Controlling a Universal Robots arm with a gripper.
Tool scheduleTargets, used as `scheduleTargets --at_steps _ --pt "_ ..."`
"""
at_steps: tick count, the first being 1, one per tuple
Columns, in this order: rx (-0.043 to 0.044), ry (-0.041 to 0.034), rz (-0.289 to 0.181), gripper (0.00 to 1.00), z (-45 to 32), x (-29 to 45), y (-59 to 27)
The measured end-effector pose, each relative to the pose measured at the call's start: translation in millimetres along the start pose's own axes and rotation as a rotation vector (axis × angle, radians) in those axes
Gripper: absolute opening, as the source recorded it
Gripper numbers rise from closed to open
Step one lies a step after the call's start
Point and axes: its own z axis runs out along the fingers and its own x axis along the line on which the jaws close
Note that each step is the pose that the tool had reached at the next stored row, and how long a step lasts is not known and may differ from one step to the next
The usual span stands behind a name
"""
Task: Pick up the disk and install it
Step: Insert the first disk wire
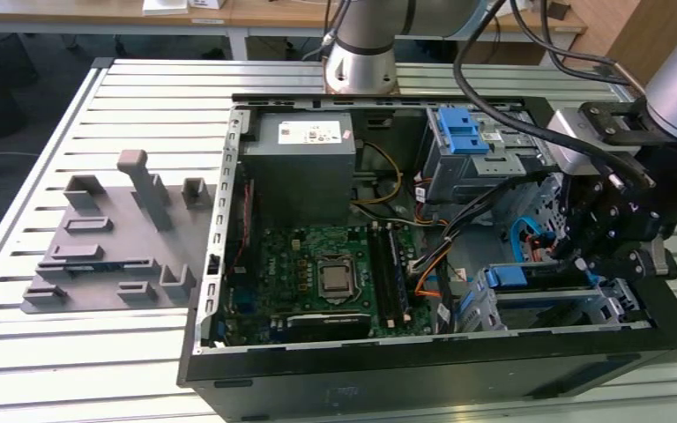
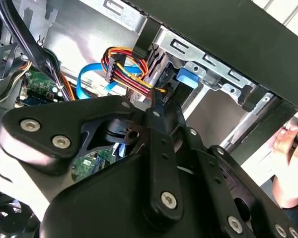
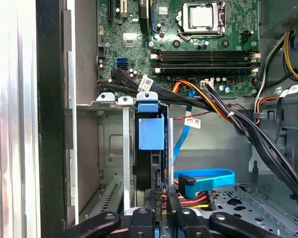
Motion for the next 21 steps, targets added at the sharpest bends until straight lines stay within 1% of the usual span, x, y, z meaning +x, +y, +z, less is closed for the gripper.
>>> scheduleTargets --at_steps 4,5,6,7,16,21 --pt "0.0000 -0.0002 0.000 0.24 -2.5 0.0 0.0" --pt "0.0000 -0.0003 0.000 0.17 -2.6 0.0 0.0" --pt "0.0000 -0.0003 0.000 0.17 -2.7 0.0 0.0" --pt "0.0000 -0.0001 0.000 0.11 -2.9 0.0 0.0" --pt "0.0000 0.0000 0.000 0.11 -3.3 0.0 0.0" --pt "0.0000 0.0002 0.000 0.11 -4.9 0.0 0.0"
